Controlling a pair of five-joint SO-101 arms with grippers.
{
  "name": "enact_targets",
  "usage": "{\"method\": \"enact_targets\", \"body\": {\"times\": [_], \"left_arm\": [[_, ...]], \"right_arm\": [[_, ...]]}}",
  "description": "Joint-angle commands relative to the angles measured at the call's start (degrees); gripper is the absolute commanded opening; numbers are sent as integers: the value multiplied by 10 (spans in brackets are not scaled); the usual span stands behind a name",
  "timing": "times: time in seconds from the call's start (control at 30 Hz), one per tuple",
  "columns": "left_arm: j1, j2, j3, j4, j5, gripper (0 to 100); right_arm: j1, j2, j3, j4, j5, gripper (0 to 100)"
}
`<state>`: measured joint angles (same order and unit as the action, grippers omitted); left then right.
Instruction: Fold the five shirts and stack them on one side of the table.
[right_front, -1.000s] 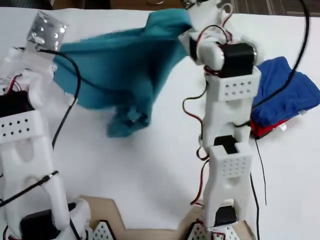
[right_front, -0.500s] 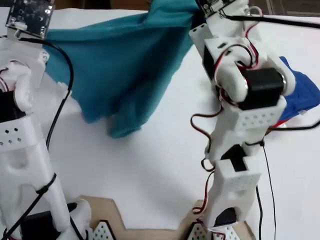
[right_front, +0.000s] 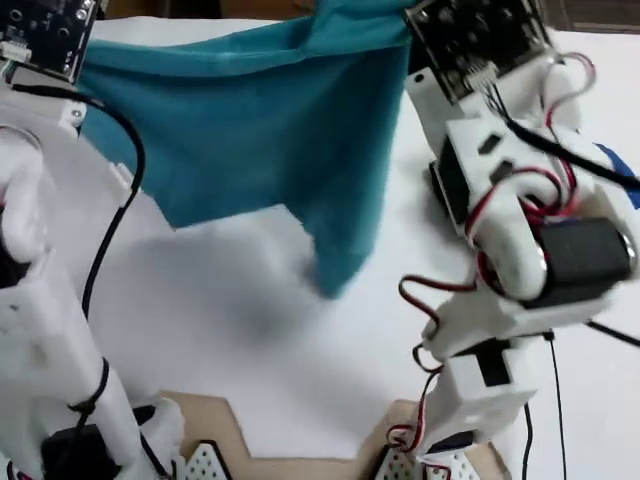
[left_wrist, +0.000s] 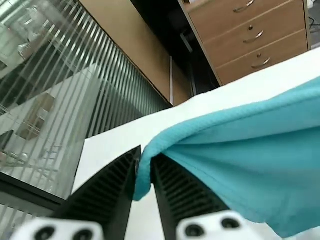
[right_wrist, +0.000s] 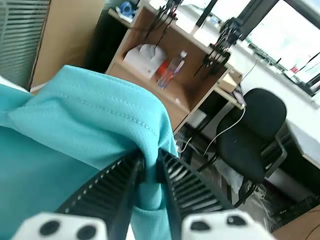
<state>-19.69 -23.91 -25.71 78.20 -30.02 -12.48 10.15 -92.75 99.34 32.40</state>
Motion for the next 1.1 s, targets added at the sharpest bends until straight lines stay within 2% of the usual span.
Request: {"method": "enact_targets", "body": {"times": [0.0, 0.13, 0.3, 0.47, 0.6, 0.77, 1.07], "left_arm": [[4, -23, -61, 28, 4, 20], [4, -20, -65, 36, 4, 20], [4, -18, 17, 16, 3, 20], [3, -19, 149, -64, 3, 20], [0, -18, 276, -160, -2, 20], [-14, -18, 401, -283, -45, 20], [-53, -21, 463, -389, -71, 20]], "right_arm": [[4, -32, -14, -9, 4, 21], [1, -22, 2, -7, 1, 21], [0, 22, 53, 6, -1, 22], [0, 105, 114, 7, -21, 22], [-1, 198, 129, -1, -24, 22], [2, 311, 127, -46, -19, 22], [-23, 339, 105, -176, -19, 22]]}}
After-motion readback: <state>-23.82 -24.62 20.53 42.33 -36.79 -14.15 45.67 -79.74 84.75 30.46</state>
